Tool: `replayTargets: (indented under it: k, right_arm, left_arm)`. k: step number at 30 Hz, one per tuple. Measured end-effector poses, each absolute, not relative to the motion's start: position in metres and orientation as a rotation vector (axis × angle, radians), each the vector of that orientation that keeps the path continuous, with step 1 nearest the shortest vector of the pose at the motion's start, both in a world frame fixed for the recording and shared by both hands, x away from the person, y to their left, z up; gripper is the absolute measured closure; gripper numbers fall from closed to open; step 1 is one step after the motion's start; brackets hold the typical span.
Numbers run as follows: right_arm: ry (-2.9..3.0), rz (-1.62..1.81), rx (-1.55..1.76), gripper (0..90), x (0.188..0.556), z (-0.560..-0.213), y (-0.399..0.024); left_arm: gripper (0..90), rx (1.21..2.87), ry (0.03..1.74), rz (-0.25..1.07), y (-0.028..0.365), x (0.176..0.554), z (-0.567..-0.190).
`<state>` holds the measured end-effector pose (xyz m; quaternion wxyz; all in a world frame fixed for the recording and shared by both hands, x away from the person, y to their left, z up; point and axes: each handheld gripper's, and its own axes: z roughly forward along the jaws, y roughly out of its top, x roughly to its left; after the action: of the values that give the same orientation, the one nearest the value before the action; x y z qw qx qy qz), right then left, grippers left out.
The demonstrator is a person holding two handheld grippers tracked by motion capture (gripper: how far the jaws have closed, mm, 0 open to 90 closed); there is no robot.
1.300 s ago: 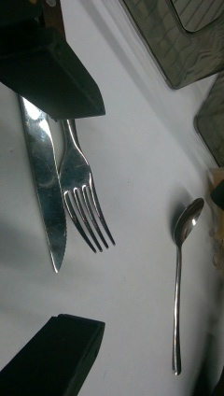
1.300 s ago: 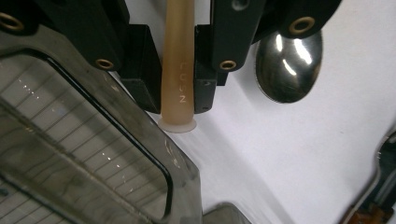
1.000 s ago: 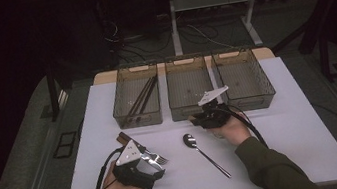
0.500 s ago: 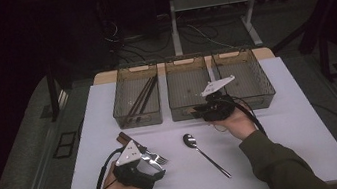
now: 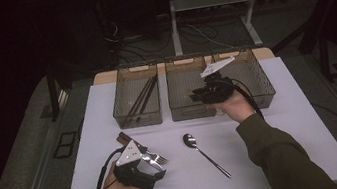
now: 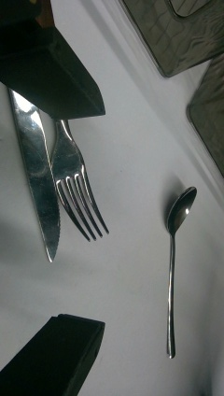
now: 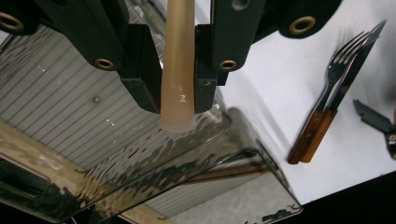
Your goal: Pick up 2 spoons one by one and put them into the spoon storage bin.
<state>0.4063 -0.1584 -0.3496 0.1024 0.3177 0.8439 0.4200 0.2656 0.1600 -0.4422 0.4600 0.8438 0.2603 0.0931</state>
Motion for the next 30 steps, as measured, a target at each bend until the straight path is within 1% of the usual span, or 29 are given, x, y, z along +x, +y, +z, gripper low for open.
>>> replayTargets:
  k: [8,14,24,30]
  right_arm:
    - [2.466,1.218,0.954,72.8,0.430,-0.338,-0.154]
    - [2.441,1.257,0.958,72.7,0.451,-0.337,-0.154]
    - [2.437,1.227,1.002,72.6,0.474,-0.347,-0.149]
    - [2.464,1.193,1.039,72.6,0.484,-0.362,-0.147]
  left_arm:
    - [0.0,2.063,0.650,0.222,0.160,0.265,-0.442]
    - [0.0,2.055,0.654,0.220,0.160,0.265,-0.442]
    - [0.0,2.075,0.632,0.216,0.161,0.266,-0.441]
    - [0.0,2.058,0.638,0.204,0.160,0.265,-0.441]
